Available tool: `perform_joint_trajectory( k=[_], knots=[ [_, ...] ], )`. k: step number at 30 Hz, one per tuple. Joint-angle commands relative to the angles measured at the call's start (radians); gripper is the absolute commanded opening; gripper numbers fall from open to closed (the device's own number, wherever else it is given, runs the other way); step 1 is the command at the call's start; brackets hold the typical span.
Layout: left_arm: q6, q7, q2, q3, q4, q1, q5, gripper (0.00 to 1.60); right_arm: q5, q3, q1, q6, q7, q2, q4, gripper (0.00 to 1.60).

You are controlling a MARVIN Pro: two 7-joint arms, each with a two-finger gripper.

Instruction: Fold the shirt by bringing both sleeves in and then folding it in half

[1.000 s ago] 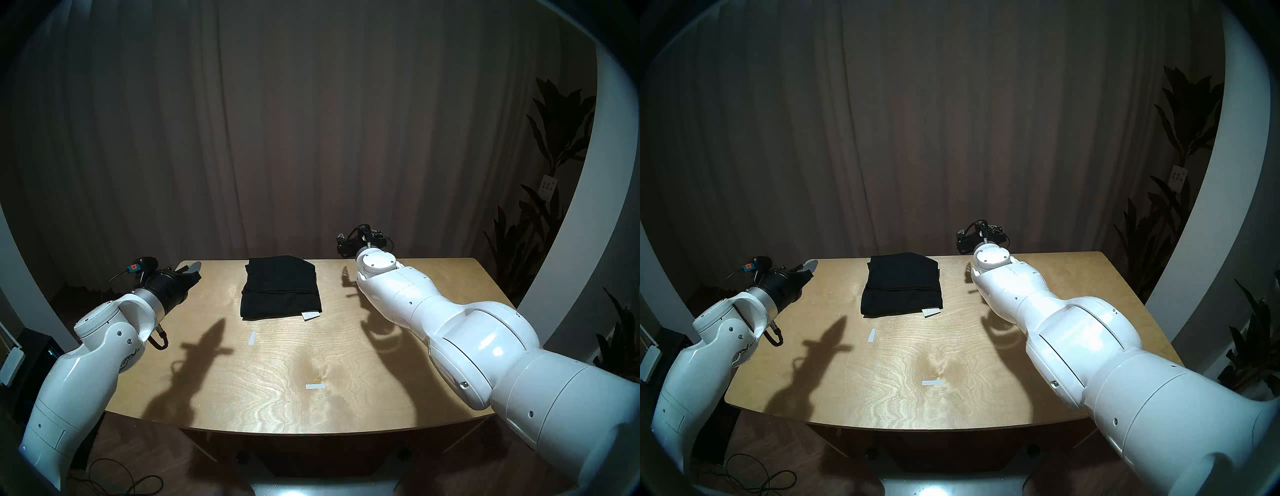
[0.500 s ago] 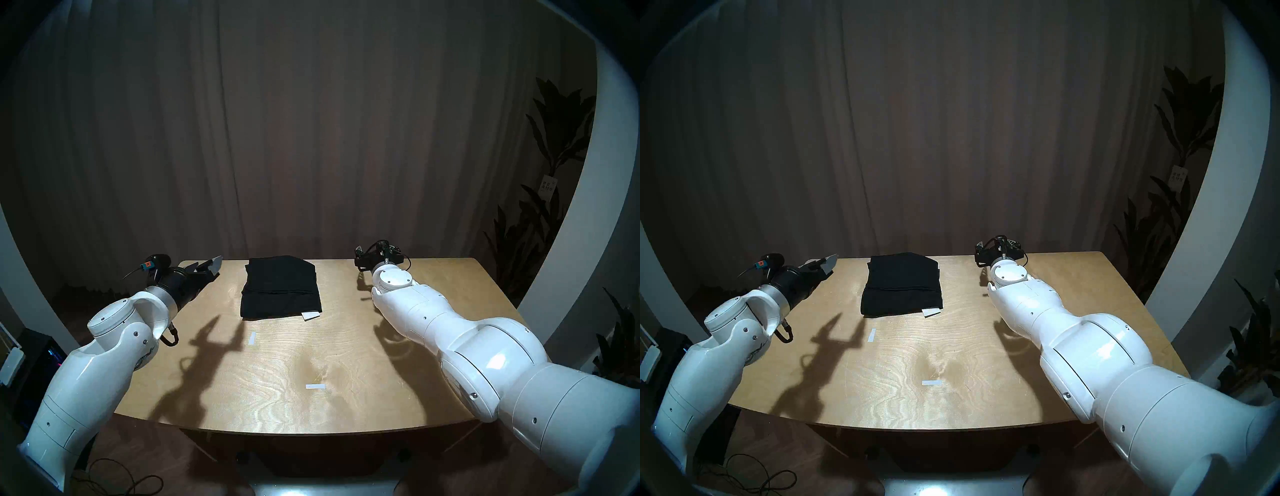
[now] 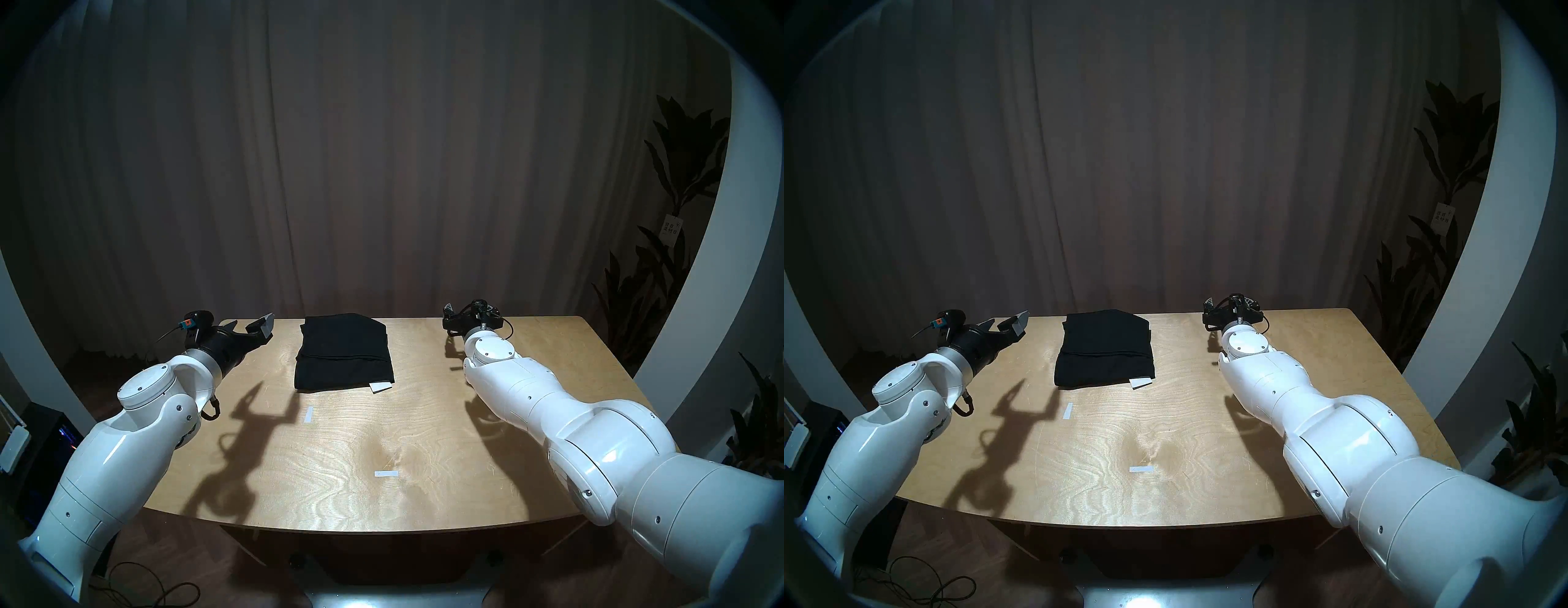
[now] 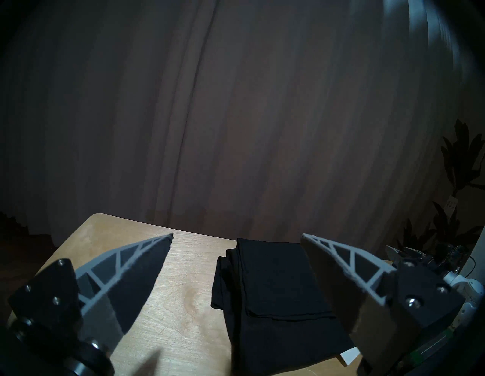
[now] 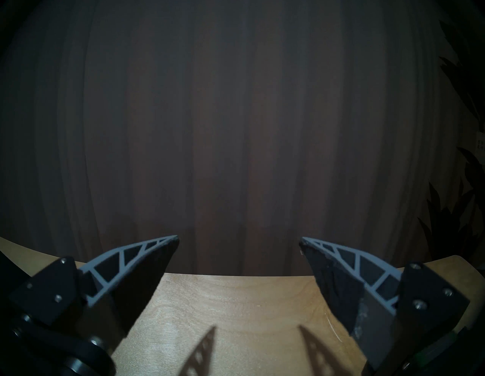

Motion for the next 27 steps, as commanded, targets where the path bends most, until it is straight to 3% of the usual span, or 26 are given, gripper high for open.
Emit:
perform_joint_trajectory(
  k=[1,27],
  knots=[
    [-0.025,0.012,0.007,0.005,0.023,-0.062,0.051,1.6,0.001,0.001,0.006,-0.041,0.016,-0.005,-0.047,1.6],
    [-0.079,0.079,-0.044,0.126,0.112,-0.181,0.189,1.6,0.027,0.019,-0.041,-0.118,0.056,0.024,-0.114,1.6]
  ],
)
